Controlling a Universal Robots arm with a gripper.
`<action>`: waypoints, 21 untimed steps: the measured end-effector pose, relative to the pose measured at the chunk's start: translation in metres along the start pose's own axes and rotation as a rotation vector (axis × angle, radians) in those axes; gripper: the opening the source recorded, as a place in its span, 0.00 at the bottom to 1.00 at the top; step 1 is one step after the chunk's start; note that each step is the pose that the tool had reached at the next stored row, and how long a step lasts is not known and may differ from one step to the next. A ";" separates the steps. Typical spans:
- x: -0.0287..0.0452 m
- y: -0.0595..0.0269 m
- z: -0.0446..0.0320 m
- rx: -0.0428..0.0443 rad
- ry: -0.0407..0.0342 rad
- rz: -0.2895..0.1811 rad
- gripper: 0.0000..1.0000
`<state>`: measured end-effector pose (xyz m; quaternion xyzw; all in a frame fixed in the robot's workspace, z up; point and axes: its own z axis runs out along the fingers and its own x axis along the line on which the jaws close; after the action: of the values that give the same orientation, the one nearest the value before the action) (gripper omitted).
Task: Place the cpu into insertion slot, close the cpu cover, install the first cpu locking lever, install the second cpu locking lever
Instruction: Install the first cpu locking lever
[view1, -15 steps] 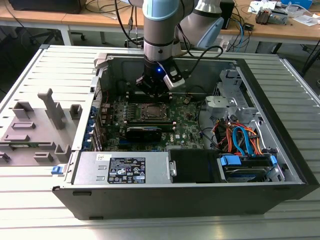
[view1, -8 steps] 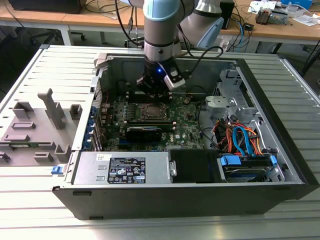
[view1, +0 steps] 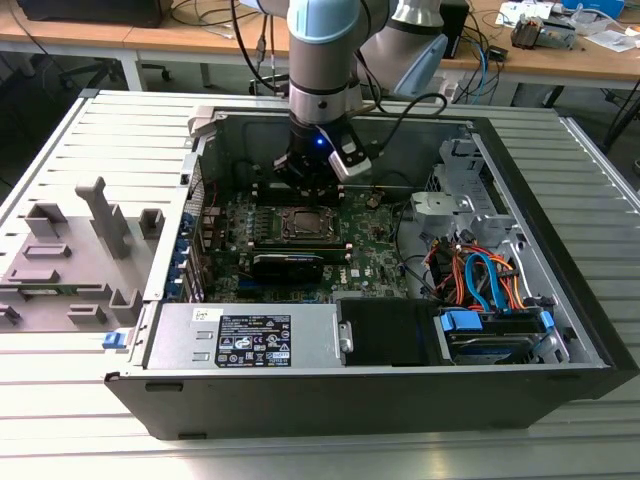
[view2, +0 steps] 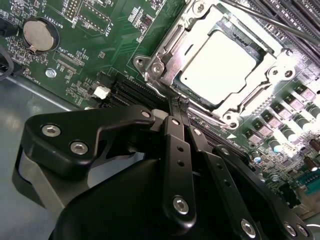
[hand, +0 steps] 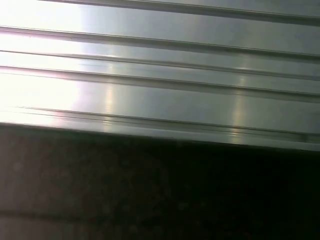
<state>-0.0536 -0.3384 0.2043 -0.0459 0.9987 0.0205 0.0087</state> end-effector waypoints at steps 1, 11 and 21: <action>0.0000 -0.0005 0.0000 -0.0002 0.0000 0.000 0.11; -0.0017 -0.0007 0.0029 0.0008 0.0004 0.000 0.11; -0.0021 0.0018 -0.0035 0.0003 0.0000 -0.001 0.11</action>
<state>-0.0518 -0.3366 0.2079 -0.0464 0.9987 0.0203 0.0087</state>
